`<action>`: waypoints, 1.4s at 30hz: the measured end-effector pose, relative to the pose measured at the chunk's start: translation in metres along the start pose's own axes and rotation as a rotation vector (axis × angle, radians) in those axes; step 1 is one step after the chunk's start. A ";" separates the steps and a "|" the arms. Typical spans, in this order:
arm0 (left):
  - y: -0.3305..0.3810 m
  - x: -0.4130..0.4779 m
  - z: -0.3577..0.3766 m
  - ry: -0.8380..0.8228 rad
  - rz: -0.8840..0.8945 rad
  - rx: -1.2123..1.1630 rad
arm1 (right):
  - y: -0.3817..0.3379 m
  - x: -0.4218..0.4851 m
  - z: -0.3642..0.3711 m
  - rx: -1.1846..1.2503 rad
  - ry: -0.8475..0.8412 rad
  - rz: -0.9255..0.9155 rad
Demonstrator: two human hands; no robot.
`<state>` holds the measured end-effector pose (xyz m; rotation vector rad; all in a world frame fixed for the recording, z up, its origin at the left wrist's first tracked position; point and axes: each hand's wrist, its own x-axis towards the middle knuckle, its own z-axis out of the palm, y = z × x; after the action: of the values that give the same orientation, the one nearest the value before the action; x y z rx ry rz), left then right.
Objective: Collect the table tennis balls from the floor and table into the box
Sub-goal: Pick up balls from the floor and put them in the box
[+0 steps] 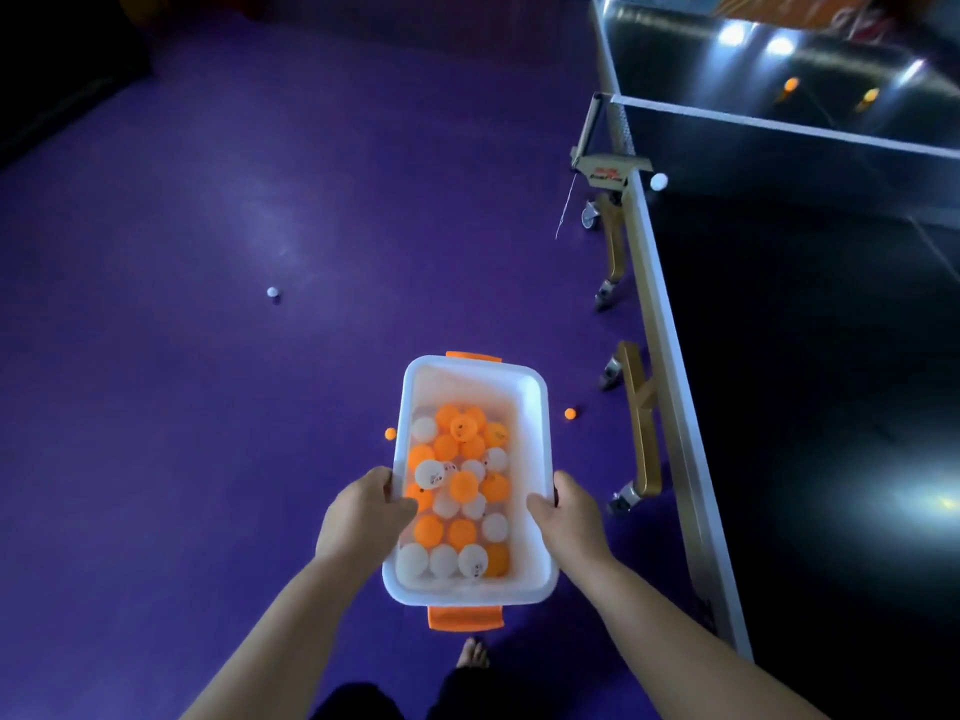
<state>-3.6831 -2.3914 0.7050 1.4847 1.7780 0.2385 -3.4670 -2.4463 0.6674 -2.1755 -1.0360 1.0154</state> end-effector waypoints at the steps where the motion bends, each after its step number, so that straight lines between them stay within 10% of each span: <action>1: 0.006 0.015 -0.004 0.002 0.004 -0.009 | -0.009 0.014 0.000 -0.006 -0.003 -0.002; 21: 0.042 0.361 -0.007 -0.300 0.113 0.269 | -0.004 0.186 0.098 0.311 0.274 0.708; 42: -0.155 0.527 0.416 -0.331 0.011 0.086 | 0.479 0.351 0.336 -0.120 0.115 1.221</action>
<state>-3.5233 -2.1027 0.0994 1.4970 1.5294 -0.0777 -3.3858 -2.3920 -0.0075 -2.9066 0.4496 1.2472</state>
